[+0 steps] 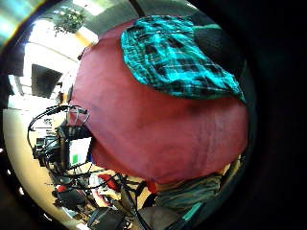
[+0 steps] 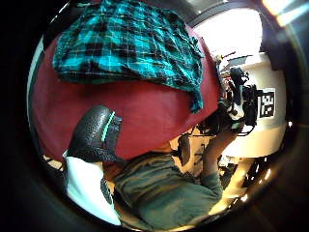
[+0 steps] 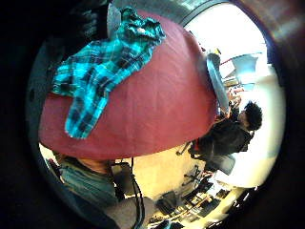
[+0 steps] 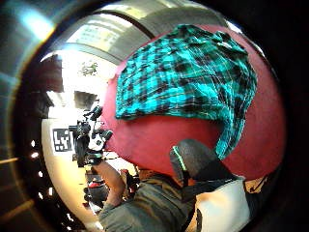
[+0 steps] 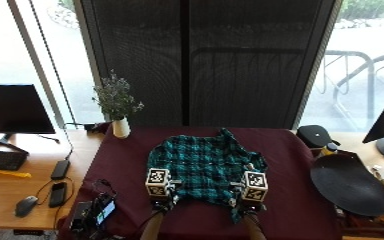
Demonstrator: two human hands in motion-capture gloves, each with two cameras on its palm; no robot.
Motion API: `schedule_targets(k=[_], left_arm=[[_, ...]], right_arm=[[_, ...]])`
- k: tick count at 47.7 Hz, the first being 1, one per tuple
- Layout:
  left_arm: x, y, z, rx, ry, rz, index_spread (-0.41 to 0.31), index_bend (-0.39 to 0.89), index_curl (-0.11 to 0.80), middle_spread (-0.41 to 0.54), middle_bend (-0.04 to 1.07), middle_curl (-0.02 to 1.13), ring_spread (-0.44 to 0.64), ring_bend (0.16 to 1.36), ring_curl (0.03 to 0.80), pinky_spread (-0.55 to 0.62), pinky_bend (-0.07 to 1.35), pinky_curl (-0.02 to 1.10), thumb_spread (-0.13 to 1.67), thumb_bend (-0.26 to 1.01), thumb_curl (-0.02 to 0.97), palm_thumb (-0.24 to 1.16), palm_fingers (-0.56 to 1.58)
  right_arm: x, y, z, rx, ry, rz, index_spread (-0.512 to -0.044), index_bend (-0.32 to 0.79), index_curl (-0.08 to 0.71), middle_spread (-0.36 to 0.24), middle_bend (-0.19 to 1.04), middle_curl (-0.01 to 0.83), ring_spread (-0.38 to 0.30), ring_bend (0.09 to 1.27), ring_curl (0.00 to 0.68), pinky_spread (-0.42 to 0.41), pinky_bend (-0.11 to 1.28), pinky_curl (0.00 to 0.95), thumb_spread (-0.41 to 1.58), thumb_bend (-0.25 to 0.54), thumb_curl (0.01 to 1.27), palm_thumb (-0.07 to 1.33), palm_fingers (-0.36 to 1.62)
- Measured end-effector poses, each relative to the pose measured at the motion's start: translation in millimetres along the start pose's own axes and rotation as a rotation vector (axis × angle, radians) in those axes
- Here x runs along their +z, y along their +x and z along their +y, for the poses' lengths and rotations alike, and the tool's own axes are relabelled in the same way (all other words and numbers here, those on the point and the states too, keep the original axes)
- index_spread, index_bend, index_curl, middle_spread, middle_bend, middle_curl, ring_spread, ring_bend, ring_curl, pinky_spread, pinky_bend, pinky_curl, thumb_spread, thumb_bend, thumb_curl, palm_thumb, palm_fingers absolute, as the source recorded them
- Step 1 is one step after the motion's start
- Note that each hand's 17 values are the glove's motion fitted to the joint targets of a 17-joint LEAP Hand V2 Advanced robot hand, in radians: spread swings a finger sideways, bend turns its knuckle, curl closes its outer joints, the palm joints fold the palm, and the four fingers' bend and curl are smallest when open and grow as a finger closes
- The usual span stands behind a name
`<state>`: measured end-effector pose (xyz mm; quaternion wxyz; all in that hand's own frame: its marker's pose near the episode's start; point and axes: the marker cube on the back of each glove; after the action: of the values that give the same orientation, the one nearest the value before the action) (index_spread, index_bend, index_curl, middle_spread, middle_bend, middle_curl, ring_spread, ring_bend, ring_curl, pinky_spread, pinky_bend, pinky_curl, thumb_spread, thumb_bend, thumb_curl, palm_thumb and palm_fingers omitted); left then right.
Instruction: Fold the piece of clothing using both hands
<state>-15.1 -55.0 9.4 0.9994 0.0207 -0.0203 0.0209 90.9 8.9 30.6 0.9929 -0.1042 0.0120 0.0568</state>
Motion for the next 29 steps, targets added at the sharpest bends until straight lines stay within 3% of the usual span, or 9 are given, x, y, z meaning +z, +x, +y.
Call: schedule_targets(k=[2, 12, 16, 22, 29], left_arm=[[13, 5, 7, -0.004, -0.096, 0.047, -0.111, 0.1, 0.283, -0.08, 0.2, 0.41, 0.06, 0.53, 0.332, 0.29, 0.32, 0.3, 1.08, -0.02, 0.326, 0.51, 0.49], [41, 6, 1, -0.002, -0.271, 0.025, -0.081, 0.07, 0.244, -0.048, 0.19, 0.42, 0.08, 0.57, 0.349, 0.28, 0.4, 0.34, 1.07, -0.02, 0.337, 0.53, 0.39], [39, 6, 7, -0.015, -0.354, -0.001, -0.071, 0.07, 0.229, -0.021, 0.18, 0.42, 0.11, 0.57, 0.354, 0.28, 0.47, 0.37, 1.07, -0.02, 0.341, 0.54, 0.32], [52, 4, 2, 0.003, -0.377, -0.008, -0.065, 0.09, 0.222, 0.0, 0.19, 0.41, 0.14, 0.59, 0.349, 0.28, 0.52, 0.38, 1.07, -0.02, 0.347, 0.56, 0.28], [56, 5, -1, 0.034, -0.305, 0.003, -0.096, 0.22, 0.271, -0.037, 0.24, 0.42, 0.12, 0.56, 0.326, 0.26, 0.45, 0.36, 1.12, -0.01, 0.346, 0.59, 0.43]], right_arm=[[12, 4, -5, 0.009, -0.028, -0.001, -0.297, 0.08, 0.223, 0.015, 0.19, 0.298, 0.158, 0.38, 0.303, 0.222, 0.67, 0.367, 1.1, 0.025, 0.33, 0.57, 0.24], [63, 18, -21, 0.039, -0.215, -0.037, -0.284, 0.1, 0.205, 0.03, 0.18, 0.305, 0.16, 0.39, 0.309, 0.21, 0.73, 0.379, 1.05, -0.017, 0.34, 0.62, 0.16], [53, 12, -15, 0.021, -0.147, -0.02, -0.28, 0.1, 0.202, 0.033, 0.17, 0.302, 0.161, 0.39, 0.311, 0.195, 0.76, 0.385, 1.03, -0.018, 0.35, 0.64, 0.13], [50, 7, -17, -0.015, -0.081, -0.05, -0.279, 0.12, 0.206, 0.028, 0.18, 0.303, 0.15, 0.41, 0.312, 0.152, 0.78, 0.381, 1.02, 0.005, 0.37, 0.73, 0.18], [46, 2, -19, -0.03, -0.006, -0.01, -0.308, 0.23, 0.26, -0.043, 0.2, 0.318, 0.019, 0.48, 0.32, 0.092, 0.63, 0.329, 1.08, 0.068, 0.41, 0.88, 0.5]])
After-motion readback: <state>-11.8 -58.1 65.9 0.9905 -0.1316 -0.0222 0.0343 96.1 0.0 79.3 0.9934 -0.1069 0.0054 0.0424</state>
